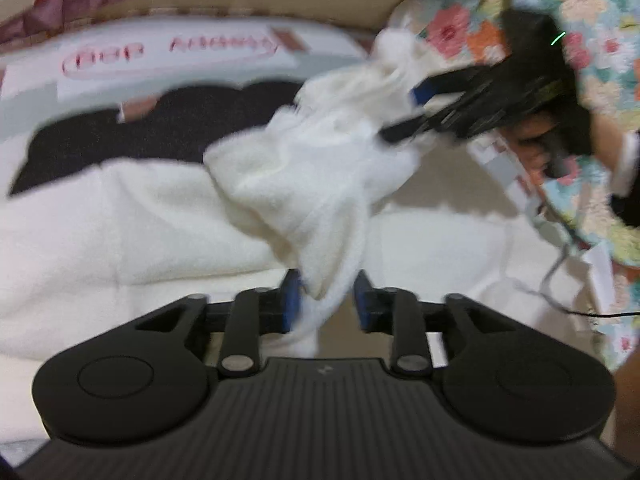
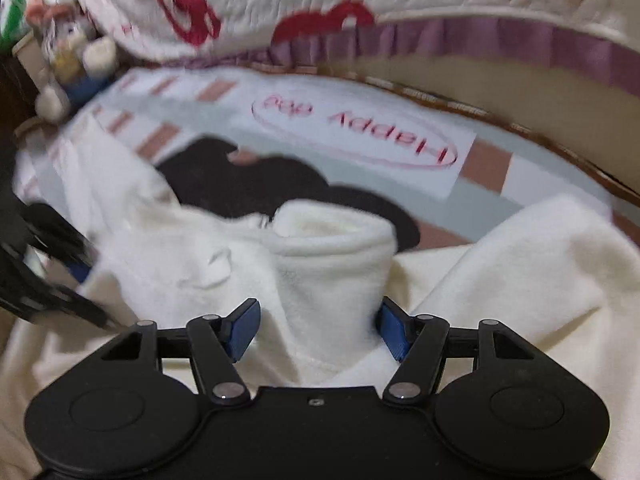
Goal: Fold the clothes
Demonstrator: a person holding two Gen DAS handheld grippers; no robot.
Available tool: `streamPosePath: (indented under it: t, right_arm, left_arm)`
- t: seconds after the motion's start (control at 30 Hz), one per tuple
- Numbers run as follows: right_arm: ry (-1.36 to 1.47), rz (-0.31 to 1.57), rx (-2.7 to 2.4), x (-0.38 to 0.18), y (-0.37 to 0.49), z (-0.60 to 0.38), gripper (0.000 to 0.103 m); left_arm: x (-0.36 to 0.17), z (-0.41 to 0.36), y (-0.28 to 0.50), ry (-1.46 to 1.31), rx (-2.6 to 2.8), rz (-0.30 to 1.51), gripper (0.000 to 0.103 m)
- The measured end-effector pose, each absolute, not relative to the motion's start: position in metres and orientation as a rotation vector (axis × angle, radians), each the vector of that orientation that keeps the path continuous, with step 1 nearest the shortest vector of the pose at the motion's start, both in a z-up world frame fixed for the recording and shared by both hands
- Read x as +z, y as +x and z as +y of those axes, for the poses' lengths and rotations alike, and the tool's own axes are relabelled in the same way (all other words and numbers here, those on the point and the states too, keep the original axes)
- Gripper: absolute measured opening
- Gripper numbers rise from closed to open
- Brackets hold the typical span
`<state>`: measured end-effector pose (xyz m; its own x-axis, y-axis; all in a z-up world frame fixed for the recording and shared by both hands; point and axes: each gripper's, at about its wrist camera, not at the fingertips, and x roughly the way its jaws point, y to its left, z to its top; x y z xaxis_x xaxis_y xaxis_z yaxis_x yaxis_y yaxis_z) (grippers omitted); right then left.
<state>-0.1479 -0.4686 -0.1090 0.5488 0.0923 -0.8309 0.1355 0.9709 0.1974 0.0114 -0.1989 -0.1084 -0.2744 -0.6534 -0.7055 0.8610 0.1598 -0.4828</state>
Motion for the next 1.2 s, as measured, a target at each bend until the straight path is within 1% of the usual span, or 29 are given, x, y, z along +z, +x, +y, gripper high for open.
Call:
streamPosePath:
  t: [0.03,0.07,0.1,0.13,0.17,0.3,0.33,0.37,0.4,0.47,0.53,0.63,0.73,0.83,0.87,0.9,0.93,0.97,1.03,1.1,1.2]
  right_arm:
    - [0.25,0.98,-0.024,-0.11,-0.149,-0.466,0.042]
    - [0.249,0.968,-0.026,-0.11,-0.15,-0.464,0.022]
    - [0.244,0.959,-0.053,-0.106,-0.152,-0.463,0.021]
    - [0.223,0.934,-0.08,-0.098,-0.156,-0.461,0.015]
    - [0.202,0.91,-0.107,-0.091,-0.16,-0.458,0.012]
    - [0.103,0.761,-0.222,-0.055,-0.169,-0.453,0.011]
    - [0.079,0.719,-0.252,-0.045,-0.171,-0.452,0.011]
    - [0.064,0.673,-0.281,-0.036,-0.173,-0.452,0.011]
    - [0.052,0.652,-0.298,-0.033,-0.173,-0.453,0.011]
    - [0.028,0.615,-0.332,-0.028,-0.174,-0.455,0.011]
    - [0.009,0.649,-0.339,-0.04,-0.172,-0.457,0.011]
    - [0.021,0.659,-0.363,-0.051,-0.173,-0.46,0.011]
    - [0.043,0.632,-0.369,-0.052,-0.176,-0.46,0.011]
    - [0.042,0.626,-0.359,-0.052,-0.177,-0.458,0.011]
    - [0.041,0.624,-0.355,-0.052,-0.177,-0.458,0.011]
    - [0.041,0.623,-0.351,-0.052,-0.178,-0.458,0.011]
    - [0.039,0.621,-0.346,-0.052,-0.178,-0.458,0.011]
    - [0.036,0.618,-0.341,-0.051,-0.178,-0.459,0.011]
    - [0.016,0.601,-0.329,-0.047,-0.175,-0.462,0.01]
    - [-0.034,0.569,-0.32,-0.035,-0.164,-0.468,0.01]
    - [-0.073,0.528,-0.302,-0.02,-0.138,-0.486,0.01]
  left_arm:
    - [-0.101,-0.193,0.018,0.207,-1.486,1.096,0.039]
    - [-0.096,-0.186,0.027,0.15,-1.47,1.083,0.041]
    - [-0.093,-0.181,0.037,0.101,-1.436,1.073,0.041]
    - [-0.092,-0.175,0.048,0.058,-1.395,1.064,0.041]
    - [-0.092,-0.171,0.057,0.052,-1.335,1.045,0.041]
    - [-0.102,-0.165,0.071,0.214,-1.148,0.966,0.042]
    - [-0.104,-0.164,0.072,0.233,-1.145,0.964,0.043]
    - [-0.105,-0.162,0.073,0.248,-1.149,0.962,0.049]
    - [-0.106,-0.162,0.073,0.264,-1.157,0.956,0.051]
    - [-0.109,-0.168,0.069,0.301,-1.157,0.931,0.053]
    - [-0.113,-0.177,0.064,0.334,-1.143,0.904,0.053]
    - [-0.12,-0.187,0.059,0.383,-1.091,0.856,0.063]
    - [-0.123,-0.192,0.06,0.415,-1.063,0.813,0.066]
    - [-0.128,-0.198,0.066,0.349,-1.095,0.843,0.067]
    - [-0.131,-0.201,0.067,0.333,-1.11,0.861,0.062]
    - [-0.132,-0.205,0.068,0.338,-1.122,0.864,0.052]
    - [-0.133,-0.209,0.067,0.353,-1.132,0.859,0.015]
    - [-0.13,-0.212,0.07,0.359,-1.129,0.847,0.008]
    - [-0.115,-0.215,0.083,0.343,-1.088,0.798,0.007]
    - [-0.094,-0.215,0.107,0.263,-1.008,0.741,0.007]
    - [-0.073,-0.221,0.146,0.137,-0.942,0.738,0.007]
